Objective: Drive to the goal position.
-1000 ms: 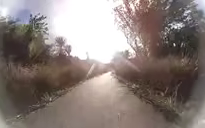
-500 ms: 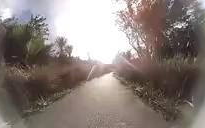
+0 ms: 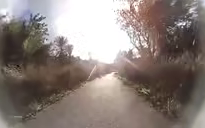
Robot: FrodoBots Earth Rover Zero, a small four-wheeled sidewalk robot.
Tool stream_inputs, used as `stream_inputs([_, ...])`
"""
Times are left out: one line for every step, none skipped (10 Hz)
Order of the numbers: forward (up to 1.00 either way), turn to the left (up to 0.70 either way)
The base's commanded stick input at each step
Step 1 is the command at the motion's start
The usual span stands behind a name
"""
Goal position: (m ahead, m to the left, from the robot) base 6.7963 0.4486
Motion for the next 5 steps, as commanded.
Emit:
stream_inputs([0.50, 0.03])
stream_inputs([0.50, 0.03])
stream_inputs([0.50, 0.03])
stream_inputs([0.50, 0.03])
stream_inputs([0.50, 0.03])
